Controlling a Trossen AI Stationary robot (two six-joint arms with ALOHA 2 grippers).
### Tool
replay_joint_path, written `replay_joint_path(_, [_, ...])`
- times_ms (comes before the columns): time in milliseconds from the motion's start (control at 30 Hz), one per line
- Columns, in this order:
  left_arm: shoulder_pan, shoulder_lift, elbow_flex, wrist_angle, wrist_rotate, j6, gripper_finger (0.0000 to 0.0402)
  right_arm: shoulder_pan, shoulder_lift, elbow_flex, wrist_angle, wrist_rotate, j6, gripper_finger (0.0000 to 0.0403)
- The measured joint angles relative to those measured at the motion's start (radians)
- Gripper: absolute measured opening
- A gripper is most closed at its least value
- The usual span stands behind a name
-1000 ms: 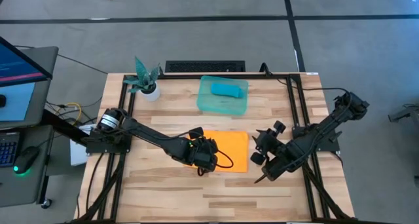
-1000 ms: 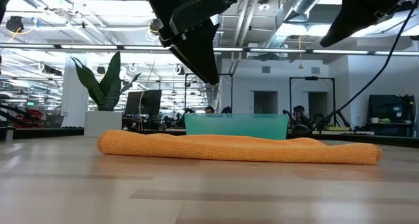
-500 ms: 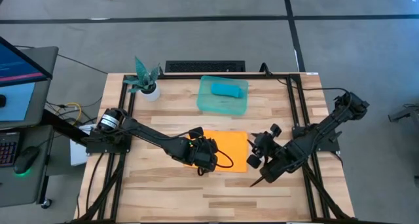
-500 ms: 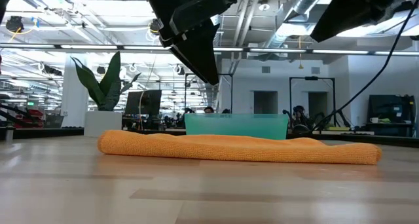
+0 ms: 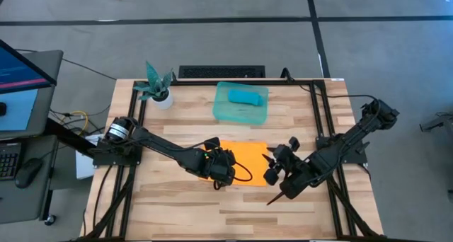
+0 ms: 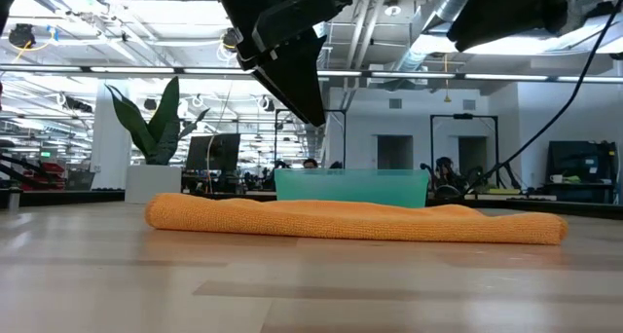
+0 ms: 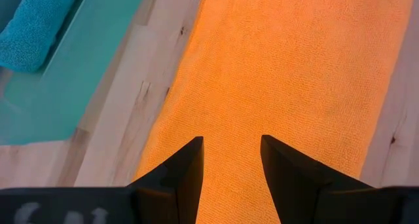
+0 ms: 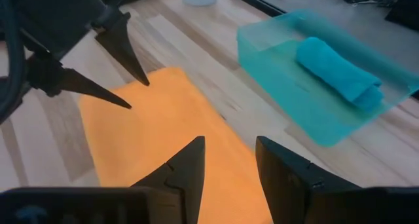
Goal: Roll microfiber towels into tight, uniform cylinder then place into a basket
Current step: Fold the yellow microfiber towel
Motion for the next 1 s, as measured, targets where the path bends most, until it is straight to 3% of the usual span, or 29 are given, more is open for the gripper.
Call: replay_joint_path(1000, [0.000, 0.000, 0.000, 0.000, 0.000, 0.000, 0.0146, 0.000, 0.000, 0.000, 0.028, -0.001, 0.000, 0.0156])
